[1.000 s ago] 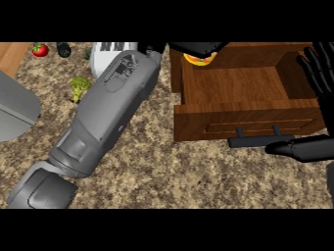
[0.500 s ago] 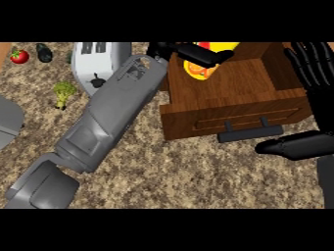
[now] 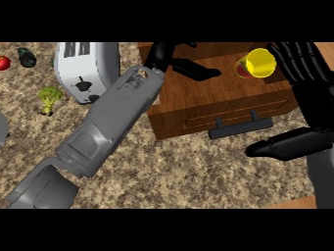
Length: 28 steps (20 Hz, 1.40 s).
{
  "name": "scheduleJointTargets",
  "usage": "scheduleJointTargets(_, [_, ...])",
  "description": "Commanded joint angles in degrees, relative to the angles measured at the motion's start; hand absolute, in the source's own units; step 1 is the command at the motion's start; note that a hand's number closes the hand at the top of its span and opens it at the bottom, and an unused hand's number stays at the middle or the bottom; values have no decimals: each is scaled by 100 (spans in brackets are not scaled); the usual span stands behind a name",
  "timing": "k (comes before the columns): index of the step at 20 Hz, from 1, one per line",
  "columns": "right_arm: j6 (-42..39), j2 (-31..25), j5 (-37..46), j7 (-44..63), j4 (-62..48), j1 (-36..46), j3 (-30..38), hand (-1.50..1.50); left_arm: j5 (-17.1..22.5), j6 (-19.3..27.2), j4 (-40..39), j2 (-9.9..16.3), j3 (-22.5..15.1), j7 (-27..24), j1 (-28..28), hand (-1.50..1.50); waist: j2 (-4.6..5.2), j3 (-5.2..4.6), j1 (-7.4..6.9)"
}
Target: Pick up the cup, place it into the drawer and close the drawer
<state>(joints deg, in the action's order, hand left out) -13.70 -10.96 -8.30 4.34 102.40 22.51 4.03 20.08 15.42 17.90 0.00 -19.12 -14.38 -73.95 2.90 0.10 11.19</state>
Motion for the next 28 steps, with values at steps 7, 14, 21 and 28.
scheduleJointTargets(7, [-1472, -50, -1111, 139, -219, 179, -740, 150, 1091, -166, 592, 0, 280, -916, 115, -150, 8, -6, 23])
scheduleJointTargets(14, [-2390, -1034, -417, 743, -128, -226, -1421, 150, 1500, 160, 505, 0, 452, -1365, 76, -150, -149, -11, -416])
scheduleJointTargets(21, [-1659, -1126, 1877, 302, -146, -528, -1923, -150, 1751, 122, 369, 0, 476, -1568, 302, -150, -198, -5, -820])
scheduleJointTargets(28, [-745, -746, 3365, -672, -2234, -542, -2568, -150, 1859, -166, 683, 0, 507, -1841, 795, -150, -218, -1, -1204])
